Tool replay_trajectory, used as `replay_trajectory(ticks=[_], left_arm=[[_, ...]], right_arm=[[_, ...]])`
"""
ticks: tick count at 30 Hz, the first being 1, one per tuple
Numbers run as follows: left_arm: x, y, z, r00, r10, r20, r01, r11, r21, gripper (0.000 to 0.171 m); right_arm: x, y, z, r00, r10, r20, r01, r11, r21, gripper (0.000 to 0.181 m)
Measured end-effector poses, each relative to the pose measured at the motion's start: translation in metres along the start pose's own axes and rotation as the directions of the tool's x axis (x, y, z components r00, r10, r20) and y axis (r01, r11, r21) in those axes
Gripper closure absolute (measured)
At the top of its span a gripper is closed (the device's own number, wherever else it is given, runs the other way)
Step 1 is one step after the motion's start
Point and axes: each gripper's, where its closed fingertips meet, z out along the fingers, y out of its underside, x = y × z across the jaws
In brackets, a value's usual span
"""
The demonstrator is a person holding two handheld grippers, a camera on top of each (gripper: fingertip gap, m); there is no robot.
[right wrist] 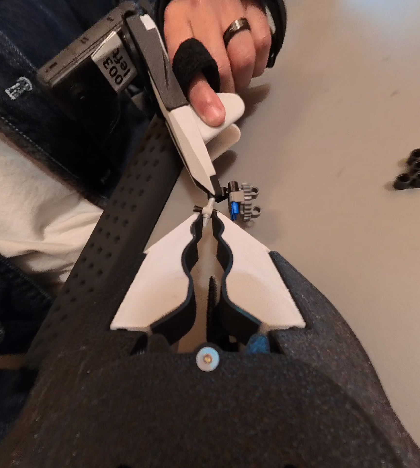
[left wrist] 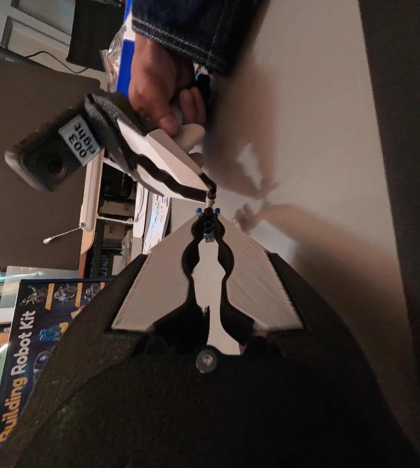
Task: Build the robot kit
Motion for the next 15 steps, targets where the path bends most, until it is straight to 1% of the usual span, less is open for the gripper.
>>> replay_trajectory(ticks=[2, 5, 6, 8, 9, 10, 12, 13, 15], left_arm=[[0.003, -0.006, -0.001, 1.000, -0.014, -0.014, 0.014, 0.999, 0.033, 0.165], [-0.002, -0.020, -0.003, 0.995, -0.093, -0.021, 0.094, 0.990, 0.102, 0.166], [0.000, -0.022, -0.002, 0.995, -0.096, -0.036, 0.099, 0.990, 0.101, 0.166], [0.007, -0.019, 0.001, 0.998, -0.043, -0.043, 0.046, 0.996, 0.078, 0.166], [0.011, -0.016, 0.001, 0.998, -0.027, -0.056, 0.031, 0.997, 0.073, 0.166], [0.014, -0.011, 0.002, 0.997, -0.025, -0.075, 0.029, 0.998, 0.053, 0.166], [0.011, 0.006, 0.006, 0.999, 0.000, -0.047, -0.001, 0.999, -0.032, 0.165], [0.008, 0.012, 0.007, 0.999, -0.016, -0.038, 0.013, 0.998, -0.059, 0.165], [0.003, 0.022, 0.007, 0.997, -0.070, -0.030, 0.067, 0.993, -0.094, 0.165]], right_arm=[[-0.006, 0.002, 0.001, 0.997, 0.032, 0.066, -0.030, 0.999, -0.027, 0.174], [-0.017, 0.004, 0.006, 0.985, 0.058, 0.160, -0.055, 0.998, -0.020, 0.175], [-0.019, 0.008, 0.011, 0.982, 0.069, 0.176, -0.061, 0.997, -0.051, 0.175], [-0.016, 0.014, 0.017, 0.988, 0.062, 0.139, -0.049, 0.994, -0.096, 0.179], [-0.016, 0.014, 0.016, 0.987, 0.079, 0.138, -0.067, 0.993, -0.093, 0.179], [-0.014, 0.013, 0.014, 0.988, 0.094, 0.119, -0.084, 0.993, -0.084, 0.179], [0.009, 0.020, 0.007, 0.997, 0.060, -0.055, -0.066, 0.992, -0.103, 0.179], [0.013, 0.023, 0.003, 0.993, 0.062, -0.097, -0.073, 0.990, -0.123, 0.179], [0.022, 0.024, -0.004, 0.979, 0.008, -0.204, -0.039, 0.988, -0.149, 0.178]])
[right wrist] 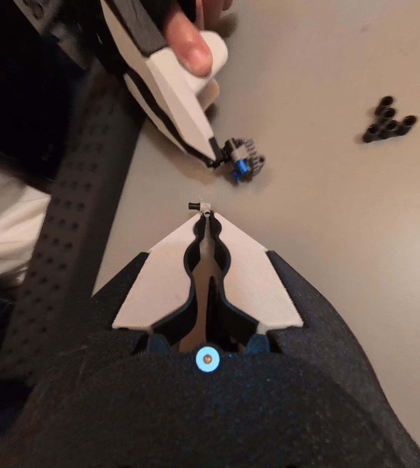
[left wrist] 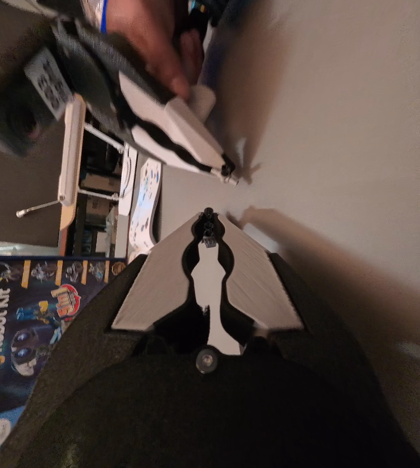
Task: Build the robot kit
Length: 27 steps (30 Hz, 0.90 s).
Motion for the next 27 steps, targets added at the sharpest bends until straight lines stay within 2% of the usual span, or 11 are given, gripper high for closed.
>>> replay_trajectory(ticks=[3, 6, 11, 16, 22, 27], left_arm=[[-0.001, 0.004, 0.000, 1.000, -0.002, 0.005, 0.002, 1.000, -0.014, 0.165], [-0.003, 0.008, 0.001, 1.000, 0.015, 0.019, -0.014, 0.999, -0.040, 0.165], [-0.005, 0.015, -0.003, 1.000, -0.021, 0.021, 0.022, 0.998, -0.056, 0.165], [-0.005, 0.012, -0.005, 0.999, -0.033, 0.019, 0.034, 0.999, -0.042, 0.165], [-0.003, 0.011, -0.006, 1.000, -0.025, 0.009, 0.026, 0.999, -0.040, 0.165], [-0.003, 0.008, -0.007, 1.000, -0.026, 0.013, 0.026, 0.999, -0.027, 0.165]], right_arm=[[0.007, 0.006, -0.006, 0.993, -0.047, -0.106, 0.038, 0.995, -0.091, 0.178], [0.011, 0.004, -0.009, 0.982, -0.095, -0.163, 0.079, 0.991, -0.104, 0.178], [0.009, 0.017, -0.015, 0.978, -0.083, -0.191, 0.075, 0.996, -0.046, 0.165], [0.009, 0.022, -0.027, 0.968, -0.046, -0.247, 0.064, 0.996, 0.065, 0.166], [0.013, 0.020, -0.024, 0.920, -0.042, -0.389, 0.085, 0.992, 0.093, 0.166], [0.011, 0.021, -0.020, 0.926, -0.073, -0.371, 0.115, 0.989, 0.093, 0.170]])
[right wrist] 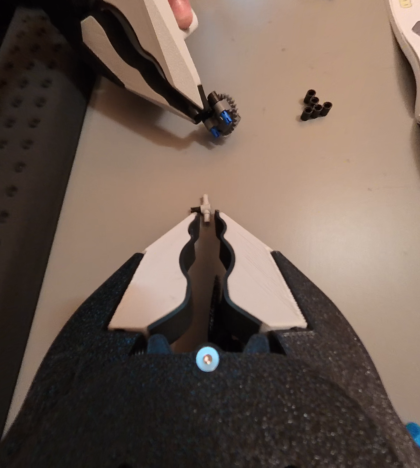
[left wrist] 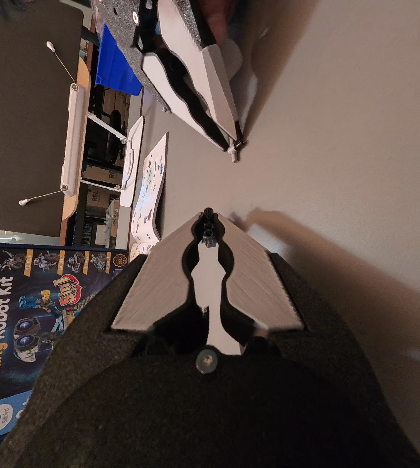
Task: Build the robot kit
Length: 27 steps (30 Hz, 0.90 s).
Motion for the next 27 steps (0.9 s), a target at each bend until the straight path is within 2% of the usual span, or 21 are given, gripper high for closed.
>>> replay_trajectory(ticks=[4, 6, 10, 14, 17, 27], left_arm=[[0.002, -0.001, 0.002, 1.000, -0.019, -0.014, 0.019, 1.000, 0.008, 0.165], [0.001, -0.002, 0.002, 1.000, -0.020, -0.013, 0.021, 1.000, 0.017, 0.165], [-0.004, -0.010, -0.001, 0.998, -0.069, -0.001, 0.069, 0.995, 0.073, 0.165], [0.000, -0.013, -0.001, 0.998, -0.062, -0.016, 0.063, 0.993, 0.099, 0.166], [0.000, -0.013, -0.001, 0.999, -0.049, -0.013, 0.050, 0.993, 0.105, 0.166], [0.007, -0.017, -0.002, 1.000, -0.008, -0.028, 0.012, 0.992, 0.127, 0.166]], right_arm=[[-0.001, -0.003, 0.005, 1.000, -0.022, 0.014, 0.022, 1.000, 0.020, 0.176], [0.000, -0.008, 0.007, 0.999, 0.026, 0.031, -0.027, 0.999, 0.032, 0.178], [-0.024, -0.050, 0.000, 0.963, 0.099, 0.250, -0.148, 0.971, 0.186, 0.177], [-0.020, -0.045, 0.015, 0.925, 0.150, 0.349, -0.197, 0.975, 0.105, 0.177], [-0.019, -0.046, 0.012, 0.905, 0.167, 0.392, -0.223, 0.969, 0.101, 0.177], [-0.020, -0.044, 0.010, 0.900, 0.168, 0.403, -0.228, 0.968, 0.107, 0.177]])
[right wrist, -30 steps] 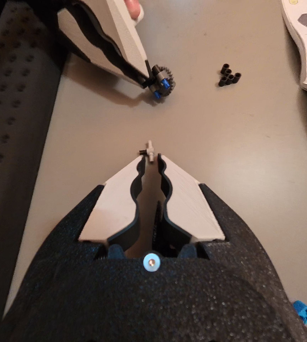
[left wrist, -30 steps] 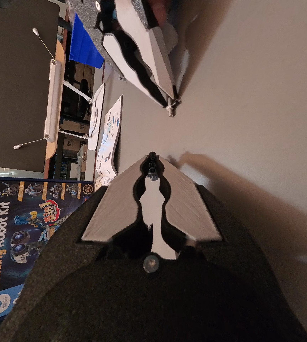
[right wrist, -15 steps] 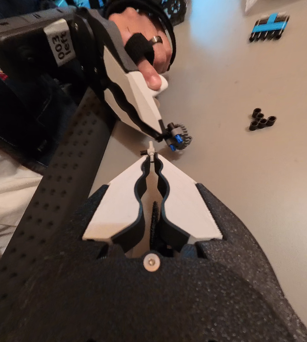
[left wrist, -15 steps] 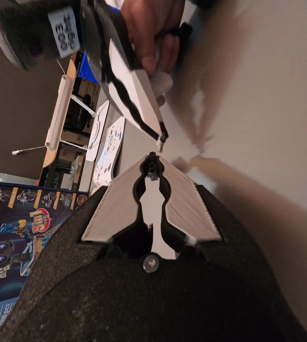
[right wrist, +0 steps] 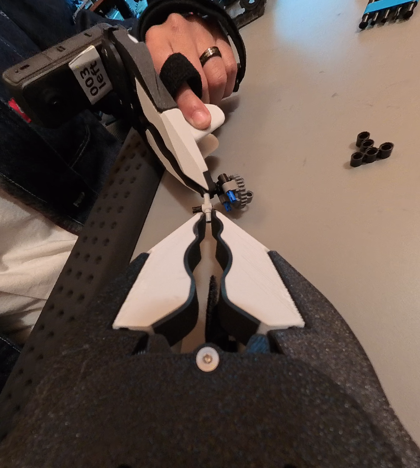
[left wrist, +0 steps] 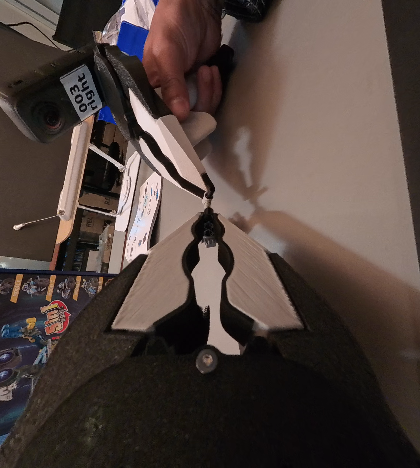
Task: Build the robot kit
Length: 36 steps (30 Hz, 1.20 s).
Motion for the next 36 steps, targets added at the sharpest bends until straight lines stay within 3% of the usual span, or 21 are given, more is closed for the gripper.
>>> replay_trajectory(ticks=[7, 13, 19, 24, 36], left_arm=[[0.003, -0.003, 0.002, 1.000, -0.005, -0.012, 0.005, 1.000, 0.003, 0.166], [0.011, -0.011, 0.003, 0.999, -0.006, -0.045, 0.008, 0.999, 0.044, 0.167], [-0.009, -0.012, 0.001, 0.995, -0.099, 0.029, 0.098, 0.994, 0.049, 0.166], [-0.040, -0.011, -0.008, 0.966, -0.225, 0.128, 0.215, 0.972, 0.091, 0.166], [-0.060, -0.021, -0.018, 0.928, -0.334, 0.168, 0.302, 0.934, 0.188, 0.166]], right_arm=[[-0.002, 0.002, 0.001, 1.000, 0.005, 0.027, -0.004, 1.000, -0.020, 0.177], [-0.010, -0.002, -0.001, 0.987, 0.057, 0.153, -0.056, 0.998, -0.015, 0.178], [-0.008, -0.018, -0.012, 0.983, 0.080, 0.164, -0.099, 0.989, 0.109, 0.178], [-0.007, -0.046, -0.024, 0.970, 0.160, 0.181, -0.211, 0.928, 0.309, 0.178], [-0.018, -0.066, -0.026, 0.911, 0.210, 0.355, -0.349, 0.852, 0.390, 0.179]])
